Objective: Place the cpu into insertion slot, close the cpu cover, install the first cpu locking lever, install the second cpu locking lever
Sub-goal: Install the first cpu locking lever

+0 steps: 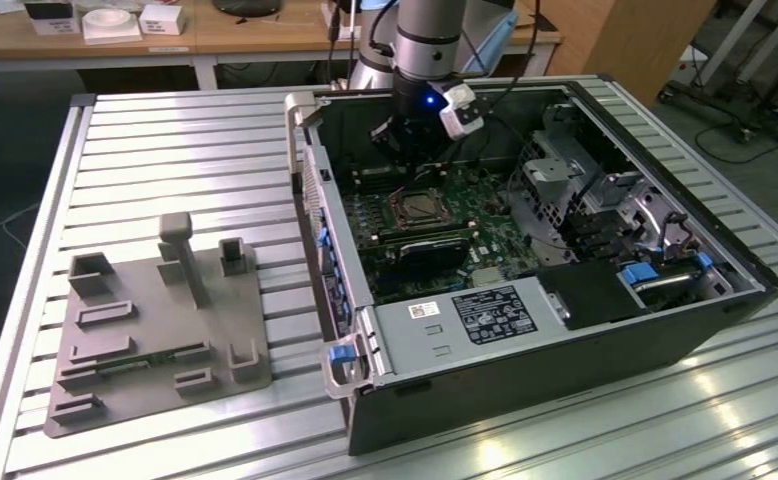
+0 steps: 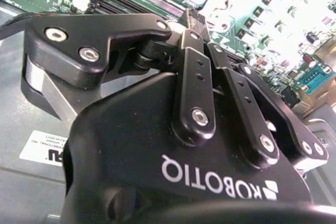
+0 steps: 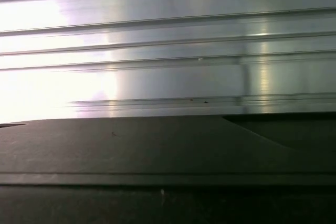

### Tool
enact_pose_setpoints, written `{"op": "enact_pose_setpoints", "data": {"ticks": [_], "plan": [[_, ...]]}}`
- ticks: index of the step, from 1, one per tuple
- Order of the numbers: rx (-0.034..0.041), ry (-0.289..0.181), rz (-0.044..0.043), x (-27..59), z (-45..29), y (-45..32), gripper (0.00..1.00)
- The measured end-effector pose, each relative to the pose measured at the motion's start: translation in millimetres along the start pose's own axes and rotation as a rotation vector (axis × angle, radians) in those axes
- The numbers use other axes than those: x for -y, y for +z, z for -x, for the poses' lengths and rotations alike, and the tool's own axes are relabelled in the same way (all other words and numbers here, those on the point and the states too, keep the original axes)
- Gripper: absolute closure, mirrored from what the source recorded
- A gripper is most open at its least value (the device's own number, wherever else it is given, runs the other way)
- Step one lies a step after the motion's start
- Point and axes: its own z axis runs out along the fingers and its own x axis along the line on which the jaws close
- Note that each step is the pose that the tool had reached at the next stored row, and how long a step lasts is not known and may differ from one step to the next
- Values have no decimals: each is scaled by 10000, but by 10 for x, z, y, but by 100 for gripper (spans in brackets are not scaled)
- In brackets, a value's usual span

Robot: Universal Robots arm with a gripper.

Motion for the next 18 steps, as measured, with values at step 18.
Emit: {"op": "enact_pose_setpoints", "data": {"ticks": [18], "plan": [[9, -3, -242, -13, 25, 20, 90]]}}
